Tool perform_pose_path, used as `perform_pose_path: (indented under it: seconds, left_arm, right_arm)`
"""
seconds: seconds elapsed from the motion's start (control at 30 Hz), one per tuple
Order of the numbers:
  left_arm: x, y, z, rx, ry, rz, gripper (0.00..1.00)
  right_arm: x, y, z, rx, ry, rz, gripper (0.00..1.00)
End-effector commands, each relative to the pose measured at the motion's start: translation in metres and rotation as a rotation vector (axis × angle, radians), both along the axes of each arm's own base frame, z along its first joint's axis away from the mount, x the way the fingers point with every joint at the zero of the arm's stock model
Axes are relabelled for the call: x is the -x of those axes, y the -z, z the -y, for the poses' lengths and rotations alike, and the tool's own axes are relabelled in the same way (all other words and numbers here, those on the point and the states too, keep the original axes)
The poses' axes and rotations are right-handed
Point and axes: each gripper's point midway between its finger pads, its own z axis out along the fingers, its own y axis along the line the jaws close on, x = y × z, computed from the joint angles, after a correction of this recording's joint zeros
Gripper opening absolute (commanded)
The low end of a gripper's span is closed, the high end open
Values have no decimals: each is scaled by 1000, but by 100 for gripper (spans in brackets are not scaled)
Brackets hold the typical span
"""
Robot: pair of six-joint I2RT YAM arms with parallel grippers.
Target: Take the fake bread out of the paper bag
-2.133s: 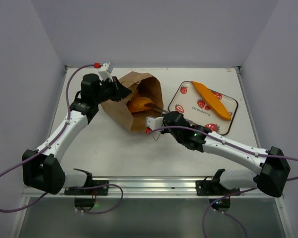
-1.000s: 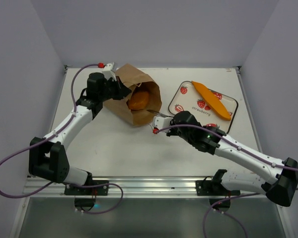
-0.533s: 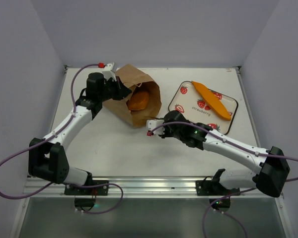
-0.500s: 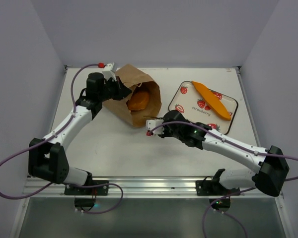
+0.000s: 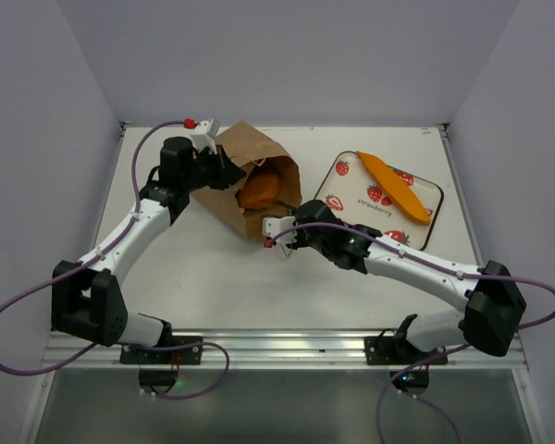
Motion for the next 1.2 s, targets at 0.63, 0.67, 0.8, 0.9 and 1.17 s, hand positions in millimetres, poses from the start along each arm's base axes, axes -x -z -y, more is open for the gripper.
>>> perform_pose_path:
  seconds: [0.63,0.67,0.8,0.9,1.17]
  left_arm:
    - [10,-23,5,41,58,64,2]
    - [10,-23,5,40,60,65,2]
    - [11,-24,6,43,66,66,2]
    - [12,-24,6,46,68,65,2]
    - [11,-24,5,40,64,71,3]
  right_arm:
    - [-44,-17,-30,31,26,123,48]
    - [-47,-19,-31,28,33,133,48]
    - [-55,-11,-32,73,46,156,48]
    - [-59,-6,-32,95,48,167,47]
    - [-56,-5,-33,72,51,152,0]
